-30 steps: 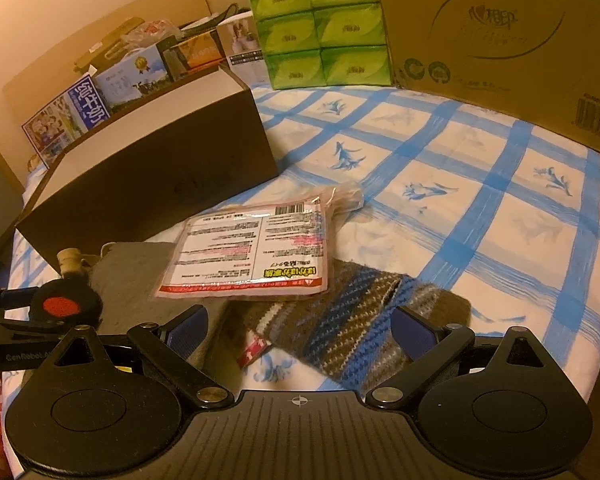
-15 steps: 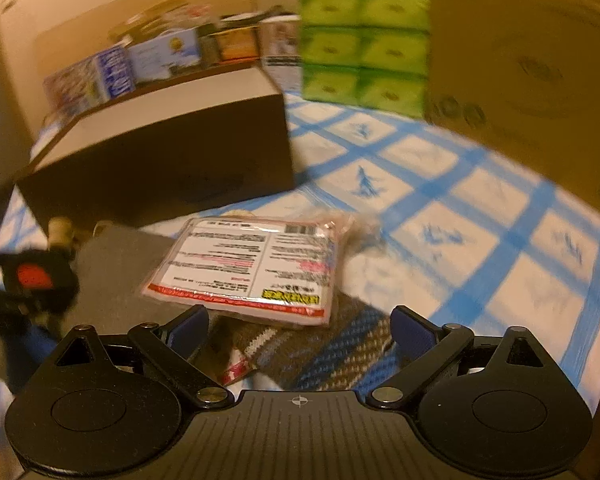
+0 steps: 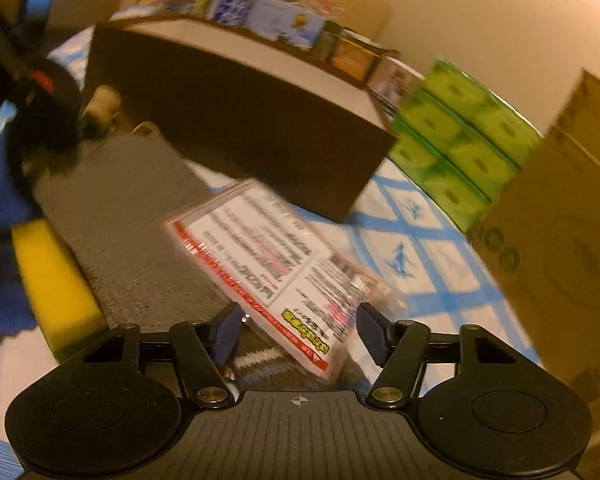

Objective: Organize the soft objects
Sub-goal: 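Grasp the black round pad with left tool while right tool grasps the printed packet, then carry pad and packet over the brown box while right tool releases the packet inside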

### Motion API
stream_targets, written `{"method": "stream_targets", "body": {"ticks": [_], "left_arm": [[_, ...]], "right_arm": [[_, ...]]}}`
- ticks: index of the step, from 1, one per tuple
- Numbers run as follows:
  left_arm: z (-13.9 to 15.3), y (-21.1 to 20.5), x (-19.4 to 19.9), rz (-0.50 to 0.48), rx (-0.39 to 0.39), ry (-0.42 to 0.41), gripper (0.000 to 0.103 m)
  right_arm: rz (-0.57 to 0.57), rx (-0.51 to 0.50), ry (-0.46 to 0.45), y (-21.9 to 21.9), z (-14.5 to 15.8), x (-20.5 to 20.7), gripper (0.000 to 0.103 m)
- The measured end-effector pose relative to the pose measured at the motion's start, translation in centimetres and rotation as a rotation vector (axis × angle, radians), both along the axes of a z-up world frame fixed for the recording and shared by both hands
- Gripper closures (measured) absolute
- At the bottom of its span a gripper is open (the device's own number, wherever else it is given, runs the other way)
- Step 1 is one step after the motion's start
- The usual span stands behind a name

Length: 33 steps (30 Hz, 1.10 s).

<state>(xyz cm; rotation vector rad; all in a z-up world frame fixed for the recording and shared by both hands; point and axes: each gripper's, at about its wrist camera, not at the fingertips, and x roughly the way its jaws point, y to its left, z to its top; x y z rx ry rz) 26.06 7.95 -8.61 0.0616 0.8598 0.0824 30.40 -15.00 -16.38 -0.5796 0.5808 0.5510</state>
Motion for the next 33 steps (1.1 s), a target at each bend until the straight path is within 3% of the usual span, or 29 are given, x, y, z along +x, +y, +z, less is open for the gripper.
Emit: {"method": "stream_targets", "body": {"ticks": [12,15,17,20,26,33], "left_arm": [[-0.3,1.0,0.2,0.044,-0.005,0.007,0.025],[-0.6,1.1,0.4,0.053,0.000,0.016,0.025],[-0.6,1.2,0.4,0.058,0.003,0.021,0.025],[-0.3,1.3,0.4,0.063,0.006,0.015,0.025],[1.3,1.3,0.0,0.064,0.015,-0.019,0.025],[4.0,0.9,-0.3,0.059,0.020,-0.074,0.025]], "right_arm": [[0.043,-0.091,-0.056,0.9,-1.1,0.5,0.051],[0.039,-0.103,-0.059,1.4,-1.8,0.9,0.058],[0.037,-0.097,-0.068,1.6,-2.1,1.2,0.073],[0.034,-0.101,-0.099,1.6,-2.1,1.3,0.081],[-0.014,-0.003,-0.128,0.0,1.3,1.4,0.100],[-0.145,0.260,-0.015,-3.5,7.7,3.2,0.102]]}}
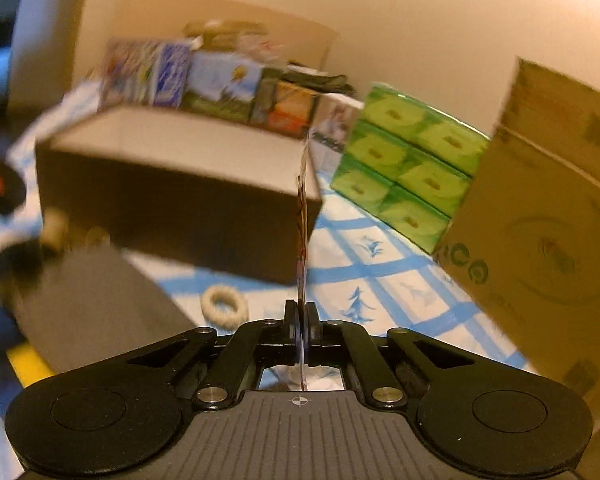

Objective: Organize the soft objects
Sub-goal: 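Carry pad and packet over the brown box while right tool releases the packet inside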

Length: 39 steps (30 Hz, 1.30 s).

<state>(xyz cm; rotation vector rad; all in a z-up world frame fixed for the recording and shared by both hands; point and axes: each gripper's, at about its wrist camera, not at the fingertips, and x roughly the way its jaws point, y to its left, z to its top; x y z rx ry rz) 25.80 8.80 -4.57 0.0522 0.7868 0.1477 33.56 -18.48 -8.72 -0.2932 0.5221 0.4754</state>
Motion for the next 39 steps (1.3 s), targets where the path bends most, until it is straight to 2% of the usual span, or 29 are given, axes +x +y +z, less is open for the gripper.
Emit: {"method": "stream_targets", "body": {"ticks": [4,10,16,23,29,39], "left_arm": [[2.0,-0.1,-0.1,-0.010,0.000,-0.045,0.025],[4.0,0.0,0.4,-0.011,-0.001,-0.094,0.025],[5.3,0.7,2.3,-0.006,0.010,-0.133,0.025],[6.0,2.0,6.4,0.005,0.005,-0.153,0.025],[5.5,3.0,10.2,0.015,-0.011,-0.147,0.025],[3.1,4.6,16.0,0.040,-0.046,-0.092,0.025]], "right_arm": [[-0.034,0.150,0.088,-1.7,3.0,0.4,0.102],[-0.013,0.276,0.133,-2.0,6.2,-0.2,0.102],[0.048,0.364,0.147,0.0,8.4,0.4,0.102],[0.102,0.437,0.140,3.2,10.5,3.4,0.102],[0.132,0.449,0.156,6.1,10.3,7.3,0.102],[0.147,0.435,0.243,9.8,7.4,13.6,0.102]]}}
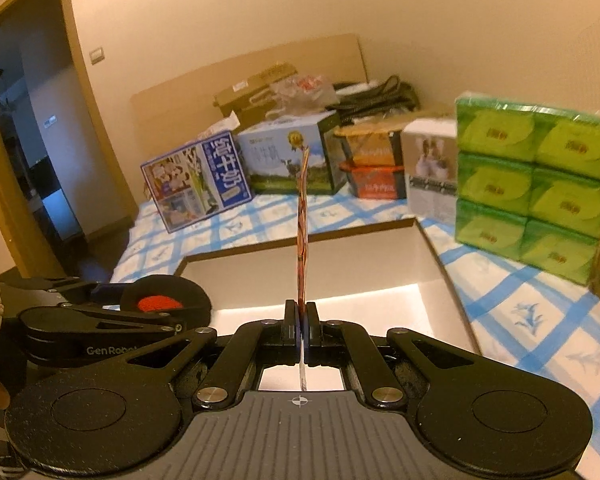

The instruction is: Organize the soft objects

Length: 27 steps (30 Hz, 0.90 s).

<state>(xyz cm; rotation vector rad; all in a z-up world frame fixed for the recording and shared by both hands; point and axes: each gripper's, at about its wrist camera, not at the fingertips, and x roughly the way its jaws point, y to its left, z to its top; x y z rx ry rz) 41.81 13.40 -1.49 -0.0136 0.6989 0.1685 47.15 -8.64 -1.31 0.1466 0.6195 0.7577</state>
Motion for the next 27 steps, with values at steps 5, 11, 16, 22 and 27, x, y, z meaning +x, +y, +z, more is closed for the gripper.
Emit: {"method": "stream_targets", "body": {"ticks": [5,11,16,22,27], "left_arm": [[-1.3,0.6,1.4,0.006,-0.012,0.028,0.025],[-2.9,0.7,2.4,0.002,-0.014,0.070,0.024],[-3.6,0.4,2.5,-0.009,-0.013,0.089,0.024],[-3.5,0.2,3.0,-0.011,-0.011,0.095,0.018],[-3.2,0.3,3.2,-0.006,-0.005,0.100,0.015]], "right_arm": [[0.031,0.028,0.070,1.0,-1.6,2.9,0.101],[-0.020,0.008,0.117,1.7,-3.5,5.6,0.067],[-0.052,-0.014,0.112,0.8,-4.2,5.7,0.049],[-0.065,-0.059,0.102,0.1,-4.5,5.1,0.048],[-0.062,-0.078,0.089,-0.1,-4.4,4.2,0.046]]}}
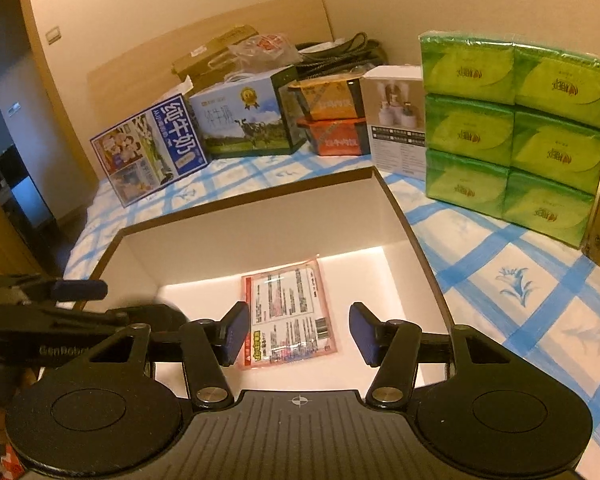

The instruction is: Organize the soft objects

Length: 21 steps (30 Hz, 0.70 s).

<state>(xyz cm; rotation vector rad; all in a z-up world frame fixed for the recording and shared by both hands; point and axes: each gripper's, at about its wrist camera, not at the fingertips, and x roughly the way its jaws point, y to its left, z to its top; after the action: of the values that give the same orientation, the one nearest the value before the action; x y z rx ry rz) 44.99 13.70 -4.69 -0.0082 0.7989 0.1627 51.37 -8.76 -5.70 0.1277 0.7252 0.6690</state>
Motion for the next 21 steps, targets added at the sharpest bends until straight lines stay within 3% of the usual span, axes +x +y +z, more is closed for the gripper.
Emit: {"method": "stream_targets", "body": {"ticks": [10,21], "left_arm": [[1.4,0.9,-1.7,0.014,-0.005,-0.018,0.015],[3.8,0.7,-8.3,0.001,-0.039,-0.039,0.015]], "right_arm": [[0.014,-0.027,-0.035,-1.0,1.0,-1.9,0.043],[0.017,-0.028,-0.067,-3.8,2.9,-7.1,0.043]]}}
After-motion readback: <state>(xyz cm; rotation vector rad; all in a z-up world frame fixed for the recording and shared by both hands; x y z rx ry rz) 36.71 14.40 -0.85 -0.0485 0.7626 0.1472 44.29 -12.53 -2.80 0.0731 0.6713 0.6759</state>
